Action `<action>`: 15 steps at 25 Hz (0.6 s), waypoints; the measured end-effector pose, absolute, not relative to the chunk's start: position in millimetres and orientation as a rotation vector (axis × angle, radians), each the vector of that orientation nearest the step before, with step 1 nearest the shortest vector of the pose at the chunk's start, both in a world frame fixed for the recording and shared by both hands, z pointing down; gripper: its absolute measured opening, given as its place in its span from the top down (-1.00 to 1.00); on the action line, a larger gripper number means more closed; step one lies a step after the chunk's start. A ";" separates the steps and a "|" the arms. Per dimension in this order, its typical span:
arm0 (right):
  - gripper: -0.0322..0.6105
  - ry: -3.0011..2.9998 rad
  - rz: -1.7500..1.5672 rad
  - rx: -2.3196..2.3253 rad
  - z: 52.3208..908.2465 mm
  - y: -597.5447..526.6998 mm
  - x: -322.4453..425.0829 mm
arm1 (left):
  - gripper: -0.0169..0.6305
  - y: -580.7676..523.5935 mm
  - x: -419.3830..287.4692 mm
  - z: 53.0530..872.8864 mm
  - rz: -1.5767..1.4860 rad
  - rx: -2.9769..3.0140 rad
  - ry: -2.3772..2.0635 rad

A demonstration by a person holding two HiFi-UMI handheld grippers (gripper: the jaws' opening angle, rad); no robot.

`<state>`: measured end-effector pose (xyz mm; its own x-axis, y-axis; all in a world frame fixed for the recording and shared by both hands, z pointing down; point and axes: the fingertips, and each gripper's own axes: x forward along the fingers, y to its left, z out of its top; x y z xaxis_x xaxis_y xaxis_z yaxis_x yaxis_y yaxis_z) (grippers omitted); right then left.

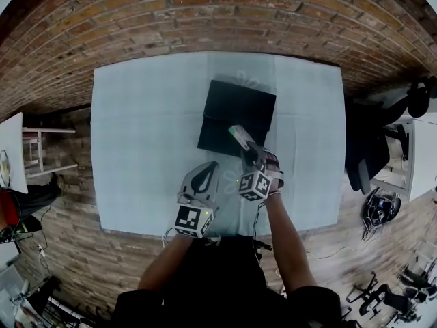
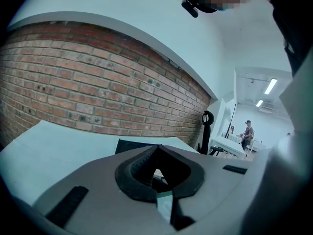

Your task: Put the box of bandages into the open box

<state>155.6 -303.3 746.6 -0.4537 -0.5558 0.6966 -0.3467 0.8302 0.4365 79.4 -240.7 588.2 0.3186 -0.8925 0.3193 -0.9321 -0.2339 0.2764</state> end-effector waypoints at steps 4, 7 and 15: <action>0.57 -2.069 -0.310 0.659 751.1 -309.4 156.0 | 0.85 -241.8 77.6 589.8 0.126 2.173 -1.614; 0.57 -2.042 -0.332 0.647 755.5 -310.7 157.9 | 0.85 -241.1 76.3 590.1 0.128 2.173 -1.612; 0.56 -2.003 -0.305 0.641 765.0 -312.6 162.8 | 0.85 -238.9 73.2 590.3 0.129 2.173 -1.610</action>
<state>162.8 -312.6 765.0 -0.3879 -0.5561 0.7350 -0.3119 0.8296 0.4631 73.2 -238.9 590.3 0.3212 -0.8902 0.3232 -0.9304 -0.2328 0.2832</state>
